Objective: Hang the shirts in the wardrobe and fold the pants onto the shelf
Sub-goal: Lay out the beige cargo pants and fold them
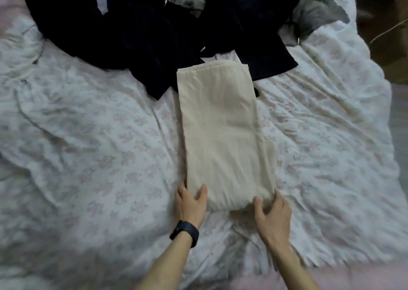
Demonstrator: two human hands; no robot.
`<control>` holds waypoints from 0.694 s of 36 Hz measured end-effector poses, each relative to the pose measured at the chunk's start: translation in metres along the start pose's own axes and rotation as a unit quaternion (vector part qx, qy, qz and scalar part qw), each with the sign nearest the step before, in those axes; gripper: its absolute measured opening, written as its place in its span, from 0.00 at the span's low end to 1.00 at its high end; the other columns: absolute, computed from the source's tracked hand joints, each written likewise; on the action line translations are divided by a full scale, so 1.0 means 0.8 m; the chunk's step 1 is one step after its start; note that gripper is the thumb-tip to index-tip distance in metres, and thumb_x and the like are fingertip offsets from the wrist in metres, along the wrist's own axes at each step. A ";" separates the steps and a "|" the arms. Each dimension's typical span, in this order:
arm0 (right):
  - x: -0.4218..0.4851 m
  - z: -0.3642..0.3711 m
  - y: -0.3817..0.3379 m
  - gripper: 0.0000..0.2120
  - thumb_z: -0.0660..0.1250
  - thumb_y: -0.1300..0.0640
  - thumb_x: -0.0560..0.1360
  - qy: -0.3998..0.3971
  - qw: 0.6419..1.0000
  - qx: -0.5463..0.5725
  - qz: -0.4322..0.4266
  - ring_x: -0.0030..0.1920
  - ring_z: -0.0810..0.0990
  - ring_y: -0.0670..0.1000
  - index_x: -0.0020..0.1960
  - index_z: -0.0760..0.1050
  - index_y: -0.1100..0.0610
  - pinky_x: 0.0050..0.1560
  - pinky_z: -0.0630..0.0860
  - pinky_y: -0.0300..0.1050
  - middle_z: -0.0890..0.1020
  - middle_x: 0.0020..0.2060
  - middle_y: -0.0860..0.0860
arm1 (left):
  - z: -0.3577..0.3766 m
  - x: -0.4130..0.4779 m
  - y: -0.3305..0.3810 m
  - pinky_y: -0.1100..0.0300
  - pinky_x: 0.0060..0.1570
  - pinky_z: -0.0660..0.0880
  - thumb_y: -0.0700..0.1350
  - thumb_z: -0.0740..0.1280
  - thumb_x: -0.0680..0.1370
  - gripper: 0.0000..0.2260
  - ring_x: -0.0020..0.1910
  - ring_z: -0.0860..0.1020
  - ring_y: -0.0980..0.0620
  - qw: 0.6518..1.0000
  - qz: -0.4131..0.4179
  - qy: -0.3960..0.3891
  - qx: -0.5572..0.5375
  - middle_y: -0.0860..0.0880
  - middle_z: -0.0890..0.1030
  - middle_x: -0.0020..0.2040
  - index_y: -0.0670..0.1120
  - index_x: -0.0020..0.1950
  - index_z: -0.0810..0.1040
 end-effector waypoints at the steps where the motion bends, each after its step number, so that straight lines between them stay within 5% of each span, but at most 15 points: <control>1: -0.012 0.000 0.008 0.32 0.71 0.49 0.77 -0.021 0.999 0.022 0.019 0.68 0.70 0.63 0.75 0.66 0.64 0.69 0.68 0.57 0.73 0.67 0.64 | 0.001 -0.013 -0.014 0.48 0.60 0.75 0.58 0.68 0.79 0.27 0.61 0.75 0.43 1.000 -0.029 -0.004 -0.006 0.43 0.71 0.69 0.44 0.72 0.68; 3: -0.023 0.001 0.021 0.32 0.69 0.44 0.77 -0.038 0.996 0.054 0.055 0.67 0.70 0.61 0.74 0.67 0.60 0.67 0.70 0.57 0.73 0.67 0.60 | 0.004 -0.031 -0.033 0.52 0.52 0.74 0.59 0.68 0.78 0.23 0.55 0.75 0.46 0.998 -0.057 -0.010 -0.014 0.45 0.73 0.66 0.45 0.65 0.71; 8: -0.002 0.005 0.038 0.25 0.71 0.40 0.74 -0.042 0.974 0.134 0.176 0.56 0.78 0.59 0.60 0.73 0.56 0.57 0.77 0.55 0.76 0.60 0.57 | 0.007 -0.032 -0.049 0.51 0.54 0.75 0.57 0.73 0.75 0.27 0.57 0.76 0.44 0.996 -0.084 -0.009 -0.038 0.44 0.72 0.67 0.46 0.69 0.72; 13: 0.016 0.012 0.045 0.17 0.74 0.45 0.72 -0.061 0.948 0.235 0.205 0.41 0.83 0.56 0.48 0.73 0.55 0.47 0.83 0.62 0.81 0.43 0.55 | -0.007 -0.018 -0.057 0.47 0.50 0.81 0.56 0.72 0.77 0.16 0.45 0.82 0.45 0.991 -0.094 -0.030 -0.091 0.46 0.83 0.46 0.45 0.55 0.79; 17: 0.020 0.006 0.055 0.17 0.73 0.47 0.75 -0.099 0.942 0.263 0.185 0.41 0.85 0.58 0.49 0.73 0.60 0.49 0.83 0.63 0.82 0.45 0.58 | -0.016 -0.013 -0.062 0.48 0.51 0.80 0.59 0.68 0.79 0.18 0.47 0.82 0.45 0.995 -0.071 -0.039 -0.055 0.46 0.83 0.45 0.44 0.50 0.79; 21: 0.009 -0.001 0.058 0.18 0.71 0.49 0.76 -0.112 0.948 0.250 0.161 0.46 0.84 0.61 0.53 0.72 0.63 0.51 0.82 0.64 0.81 0.48 0.60 | -0.027 -0.023 -0.062 0.57 0.34 0.70 0.56 0.69 0.78 0.16 0.42 0.80 0.46 0.998 -0.034 -0.003 -0.043 0.46 0.82 0.40 0.45 0.40 0.75; 25: -0.030 -0.009 0.061 0.12 0.68 0.52 0.75 -0.084 0.959 0.218 0.159 0.50 0.81 0.65 0.46 0.69 0.59 0.54 0.79 0.65 0.80 0.45 0.61 | -0.034 -0.060 -0.072 0.57 0.33 0.68 0.52 0.70 0.78 0.18 0.41 0.82 0.42 0.997 -0.044 0.025 -0.051 0.46 0.78 0.32 0.45 0.35 0.69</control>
Point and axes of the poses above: each hand's wrist, its own x-axis towards the middle knuckle, its own z-axis out of the palm, y = z × x, the point moved 3 cm from there along x, towards the middle knuckle
